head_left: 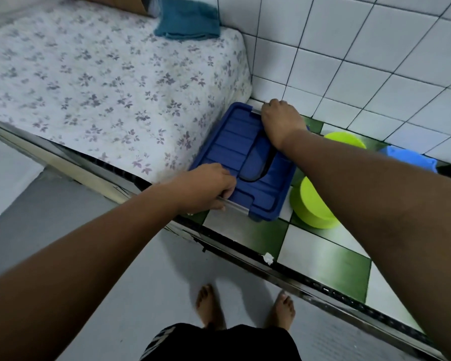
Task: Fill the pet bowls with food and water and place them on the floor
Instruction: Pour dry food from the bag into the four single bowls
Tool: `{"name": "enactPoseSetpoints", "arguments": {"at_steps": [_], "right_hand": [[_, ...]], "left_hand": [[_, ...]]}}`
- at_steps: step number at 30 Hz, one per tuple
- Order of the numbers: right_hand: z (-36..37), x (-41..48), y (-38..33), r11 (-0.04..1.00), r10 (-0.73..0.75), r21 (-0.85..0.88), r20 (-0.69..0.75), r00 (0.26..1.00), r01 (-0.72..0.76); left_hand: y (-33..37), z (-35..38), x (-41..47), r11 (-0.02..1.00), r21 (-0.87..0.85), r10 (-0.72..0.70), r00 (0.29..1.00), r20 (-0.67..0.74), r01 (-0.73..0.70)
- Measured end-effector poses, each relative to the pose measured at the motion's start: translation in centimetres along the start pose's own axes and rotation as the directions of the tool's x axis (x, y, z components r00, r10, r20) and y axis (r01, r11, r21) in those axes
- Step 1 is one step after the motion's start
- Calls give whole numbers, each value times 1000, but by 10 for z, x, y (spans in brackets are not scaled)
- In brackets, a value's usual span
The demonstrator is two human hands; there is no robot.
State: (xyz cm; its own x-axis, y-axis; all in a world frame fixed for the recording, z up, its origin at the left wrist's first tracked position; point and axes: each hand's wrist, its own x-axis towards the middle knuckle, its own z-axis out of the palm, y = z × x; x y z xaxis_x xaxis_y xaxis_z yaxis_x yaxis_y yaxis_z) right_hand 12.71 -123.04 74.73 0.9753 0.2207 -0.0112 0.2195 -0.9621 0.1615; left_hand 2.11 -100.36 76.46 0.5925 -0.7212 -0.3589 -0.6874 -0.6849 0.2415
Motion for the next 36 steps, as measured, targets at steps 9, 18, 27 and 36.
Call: {"name": "enactPoseSetpoints", "arguments": {"at_steps": [9,18,27,36], "right_hand": [[-5,2,5,992,58,110,52,997,-63],[5,-27,21,840,322,472,-39,946,-267],[24,-73,21,487,568,730,153,809,-480],[7,-72,16,407,589,766,197,784,-498]], "left_hand": [[3,5,-8,999,47,21,997,-69,-18],[5,1,-23,906,-404,-277,895,-349,123],[6,5,15,667,-582,-649,746,-149,465],[18,-16,6,699,-577,-626,750,-211,422]]}}
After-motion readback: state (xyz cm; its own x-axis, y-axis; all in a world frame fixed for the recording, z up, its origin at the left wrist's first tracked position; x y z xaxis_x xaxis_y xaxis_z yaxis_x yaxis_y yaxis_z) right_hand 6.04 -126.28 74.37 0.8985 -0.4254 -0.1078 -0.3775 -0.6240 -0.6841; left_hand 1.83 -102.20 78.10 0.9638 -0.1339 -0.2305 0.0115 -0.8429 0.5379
